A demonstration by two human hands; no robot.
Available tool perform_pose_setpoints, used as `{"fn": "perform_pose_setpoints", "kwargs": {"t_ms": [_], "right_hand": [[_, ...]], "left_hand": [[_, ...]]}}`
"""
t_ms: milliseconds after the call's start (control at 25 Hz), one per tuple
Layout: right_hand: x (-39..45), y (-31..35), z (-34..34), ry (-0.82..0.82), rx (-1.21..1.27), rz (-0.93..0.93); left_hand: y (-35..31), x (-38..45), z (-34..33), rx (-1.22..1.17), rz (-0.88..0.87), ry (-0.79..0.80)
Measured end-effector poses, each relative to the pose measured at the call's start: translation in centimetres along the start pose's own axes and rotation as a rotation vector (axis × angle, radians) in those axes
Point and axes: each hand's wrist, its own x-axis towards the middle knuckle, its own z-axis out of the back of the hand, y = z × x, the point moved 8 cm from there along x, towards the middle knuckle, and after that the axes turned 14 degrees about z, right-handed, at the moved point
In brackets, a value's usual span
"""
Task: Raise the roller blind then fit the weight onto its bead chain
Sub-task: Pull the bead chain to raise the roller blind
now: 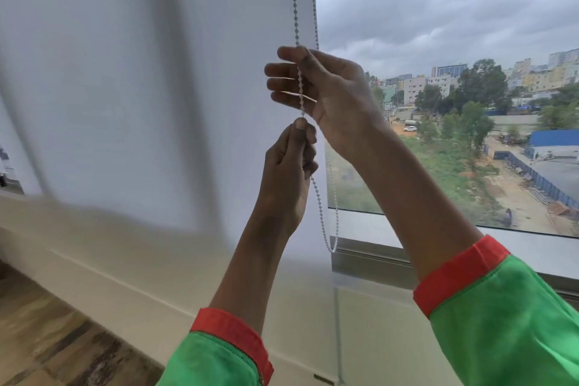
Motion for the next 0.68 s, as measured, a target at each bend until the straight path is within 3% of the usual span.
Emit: {"fn": "perform_pose_setpoints", "kwargs": {"t_ms": [280, 440, 560, 680], "right_hand": [[-3.6, -3.0, 0.9, -0.053, 0.021, -0.040], [-6.0, -5.0, 3.0, -0.093, 0.028, -0.047], [-6.4, -5.1, 4.2, -0.086, 0.006, -0.041], [-6.0, -4.9, 4.8, -0.070, -0.061, -0.033]], "left_hand": [[4.6, -1.3, 1.5, 0.067, 0.057, 0.015], [7.8, -0.8, 1.2, 0.155, 0.100, 0.138], [8.0, 0.5, 2.5, 0.358, 0.167, 0.021], [4.9, 2.4, 4.2, 0.240, 0.129, -0.123]]}}
